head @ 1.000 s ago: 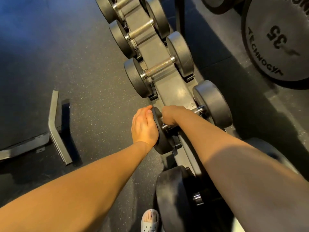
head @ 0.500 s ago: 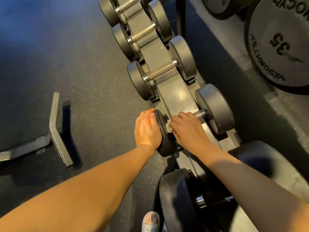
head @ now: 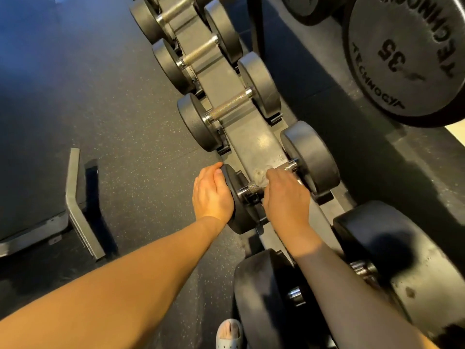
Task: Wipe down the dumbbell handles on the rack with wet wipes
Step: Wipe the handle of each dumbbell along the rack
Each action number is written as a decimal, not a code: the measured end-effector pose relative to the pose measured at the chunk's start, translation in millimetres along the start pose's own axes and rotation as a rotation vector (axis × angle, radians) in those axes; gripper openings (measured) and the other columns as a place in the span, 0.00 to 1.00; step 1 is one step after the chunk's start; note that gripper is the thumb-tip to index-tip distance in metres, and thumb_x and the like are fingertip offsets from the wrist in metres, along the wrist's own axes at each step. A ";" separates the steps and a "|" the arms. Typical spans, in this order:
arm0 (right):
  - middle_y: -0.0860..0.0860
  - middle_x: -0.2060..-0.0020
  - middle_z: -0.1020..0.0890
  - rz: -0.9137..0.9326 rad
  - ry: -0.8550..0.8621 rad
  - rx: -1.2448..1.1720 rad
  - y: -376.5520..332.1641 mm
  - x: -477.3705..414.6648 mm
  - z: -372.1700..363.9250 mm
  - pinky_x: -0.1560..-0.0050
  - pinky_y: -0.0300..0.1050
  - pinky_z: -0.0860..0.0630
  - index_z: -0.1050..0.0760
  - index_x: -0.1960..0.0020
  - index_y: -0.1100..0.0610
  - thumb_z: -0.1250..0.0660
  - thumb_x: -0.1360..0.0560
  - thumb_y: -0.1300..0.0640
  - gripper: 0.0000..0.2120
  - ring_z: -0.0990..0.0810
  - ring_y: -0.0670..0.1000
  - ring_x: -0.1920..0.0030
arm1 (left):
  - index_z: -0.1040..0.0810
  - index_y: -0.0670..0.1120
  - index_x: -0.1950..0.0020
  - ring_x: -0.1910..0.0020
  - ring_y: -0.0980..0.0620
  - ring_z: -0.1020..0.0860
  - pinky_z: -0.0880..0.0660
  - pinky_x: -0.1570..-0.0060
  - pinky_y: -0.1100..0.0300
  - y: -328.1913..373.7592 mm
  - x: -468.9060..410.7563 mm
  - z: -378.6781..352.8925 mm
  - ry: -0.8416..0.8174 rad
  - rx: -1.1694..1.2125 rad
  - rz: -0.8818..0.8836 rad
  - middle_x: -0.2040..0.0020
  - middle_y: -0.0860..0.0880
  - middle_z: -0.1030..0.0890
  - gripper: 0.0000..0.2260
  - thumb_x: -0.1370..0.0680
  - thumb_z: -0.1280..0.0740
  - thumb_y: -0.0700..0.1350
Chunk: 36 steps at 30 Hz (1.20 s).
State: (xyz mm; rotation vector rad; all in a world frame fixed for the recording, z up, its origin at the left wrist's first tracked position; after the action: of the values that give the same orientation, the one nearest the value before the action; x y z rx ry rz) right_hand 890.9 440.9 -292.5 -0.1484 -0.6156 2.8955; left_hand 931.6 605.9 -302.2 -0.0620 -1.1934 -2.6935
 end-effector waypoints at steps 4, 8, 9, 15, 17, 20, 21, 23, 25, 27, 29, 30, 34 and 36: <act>0.52 0.52 0.17 -0.145 -0.136 -0.336 -7.3 26.6 -30.6 0.53 0.45 0.23 0.20 0.42 0.56 0.34 0.19 0.57 0.08 0.19 0.52 0.51 | 0.23 0.48 0.31 0.35 0.49 0.25 0.31 0.31 0.52 -2.4 -0.8 -1.1 -0.001 -0.010 0.003 0.36 0.48 0.21 0.20 0.15 0.50 0.49; 0.50 0.59 0.19 -0.522 -0.227 -0.686 19.1 44.1 -51.9 0.59 0.43 0.23 0.20 0.53 0.55 0.36 0.18 0.56 0.08 0.20 0.50 0.57 | 0.23 0.48 0.31 0.34 0.49 0.26 0.33 0.32 0.55 -4.7 -1.4 -2.1 -0.005 -0.015 -0.009 0.35 0.48 0.21 0.22 0.16 0.51 0.51; 0.51 0.60 0.19 -0.697 -0.156 -0.919 24.6 43.0 -49.0 0.59 0.46 0.20 0.21 0.54 0.56 0.36 0.19 0.60 0.07 0.20 0.51 0.57 | 0.23 0.48 0.31 0.34 0.50 0.26 0.34 0.31 0.55 -5.1 -1.7 -2.3 -0.004 -0.016 -0.005 0.34 0.48 0.22 0.21 0.15 0.51 0.50; 0.53 0.59 0.18 -1.008 -0.038 -1.302 15.6 30.5 -46.8 0.68 0.36 0.25 0.21 0.50 0.60 0.36 0.21 0.66 0.06 0.20 0.49 0.62 | 0.23 0.48 0.31 0.35 0.51 0.26 0.31 0.29 0.52 -6.7 -2.7 -2.6 -0.004 -0.031 -0.007 0.34 0.49 0.22 0.20 0.14 0.50 0.49; 0.50 0.67 0.22 -0.864 -0.179 -1.121 1.4 34.2 -55.3 0.70 0.39 0.31 0.23 0.60 0.58 0.33 0.22 0.62 0.08 0.25 0.50 0.66 | 0.23 0.48 0.31 0.36 0.51 0.25 0.31 0.29 0.50 -6.2 -3.4 -3.0 -0.003 -0.047 -0.015 0.35 0.49 0.22 0.22 0.15 0.51 0.51; 0.48 0.70 0.23 -0.785 -0.287 -1.003 -4.3 32.7 -59.8 0.70 0.40 0.34 0.26 0.65 0.54 0.32 0.20 0.52 0.15 0.25 0.50 0.67 | 0.24 0.49 0.30 0.35 0.51 0.25 0.31 0.29 0.52 -5.9 -4.8 -3.0 -0.008 -0.090 -0.012 0.34 0.49 0.22 0.20 0.14 0.51 0.50; 0.48 0.69 0.23 -0.787 -0.302 -1.002 -4.3 31.4 -59.0 0.71 0.40 0.35 0.25 0.63 0.54 0.31 0.21 0.50 0.14 0.25 0.50 0.67 | 0.24 0.49 0.30 0.35 0.51 0.25 0.31 0.30 0.53 -5.6 -5.5 -3.3 -0.013 -0.109 -0.015 0.34 0.49 0.22 0.20 0.14 0.50 0.50; 0.49 0.64 0.20 -0.796 -0.302 -1.009 -5.4 30.5 -57.3 0.70 0.39 0.34 0.19 0.55 0.57 0.28 0.23 0.49 0.10 0.22 0.50 0.63 | 0.24 0.49 0.31 0.36 0.50 0.24 0.29 0.32 0.52 -4.4 -7.1 -3.4 -0.020 -0.142 -0.033 0.35 0.49 0.21 0.20 0.14 0.51 0.50; 0.51 0.57 0.18 -0.786 -0.277 -1.002 -3.6 30.2 -58.7 0.69 0.38 0.33 0.18 0.47 0.60 0.28 0.23 0.49 0.15 0.21 0.51 0.58 | 0.23 0.48 0.31 0.37 0.49 0.23 0.27 0.34 0.50 -1.4 -7.3 -3.2 -0.031 -0.162 -0.050 0.36 0.48 0.20 0.21 0.15 0.50 0.53; 0.52 0.57 0.19 -0.750 -0.279 -0.988 -1.5 28.0 -58.6 0.68 0.38 0.32 0.19 0.45 0.62 0.30 0.21 0.50 0.15 0.21 0.52 0.56 | 0.24 0.48 0.31 0.38 0.50 0.24 0.28 0.38 0.53 -0.2 -7.0 -2.9 -0.050 -0.180 -0.061 0.36 0.49 0.20 0.20 0.15 0.48 0.54; 0.53 0.59 0.19 -0.764 -0.235 -1.041 9.4 22.5 -58.8 0.63 0.40 0.28 0.19 0.48 0.61 0.31 0.20 0.52 0.12 0.21 0.52 0.58 | 0.24 0.49 0.31 0.38 0.49 0.24 0.28 0.38 0.53 0.2 -6.5 -1.8 -0.066 -0.180 -0.077 0.36 0.49 0.21 0.18 0.14 0.46 0.53; 0.54 0.60 0.19 -0.812 -0.165 -1.128 17.0 19.4 -56.2 0.62 0.43 0.26 0.19 0.51 0.61 0.31 0.20 0.54 0.09 0.21 0.52 0.59 | 0.24 0.49 0.30 0.39 0.50 0.24 0.28 0.38 0.52 0.4 -6.1 -1.2 -0.070 -0.171 -0.078 0.36 0.50 0.21 0.18 0.14 0.46 0.53; 0.54 0.60 0.19 -1.182 0.329 -1.724 41.2 12.8 -43.8 0.61 0.42 0.20 0.20 0.48 0.62 0.33 0.18 0.60 0.05 0.22 0.48 0.66 | 0.24 0.48 0.29 0.42 0.55 0.28 0.34 0.42 0.58 1.2 -4.8 -0.1 -0.070 -0.155 -0.069 0.36 0.52 0.22 0.17 0.14 0.45 0.51; 0.54 0.59 0.18 -1.191 0.451 -1.815 34.6 10.4 -45.6 0.59 0.41 0.19 0.19 0.48 0.61 0.30 0.20 0.60 0.04 0.21 0.47 0.65 | 0.25 0.49 0.28 0.39 0.52 0.26 0.34 0.40 0.58 1.9 -4.1 0.3 -0.064 -0.150 -0.064 0.34 0.50 0.21 0.18 0.14 0.45 0.51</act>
State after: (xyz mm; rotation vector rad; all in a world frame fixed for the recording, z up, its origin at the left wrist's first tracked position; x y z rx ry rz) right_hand 881.5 429.8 -348.8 -0.3975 -1.9588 0.5554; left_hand 936.0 605.5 -301.1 -0.1344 -1.0247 -2.8530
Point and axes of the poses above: each hand's wrist, its own x-axis away from the middle knuckle, its own z-axis out of the back of the hand, y = z × x, the point moved 5 cm from there along -x, towards the middle knuckle
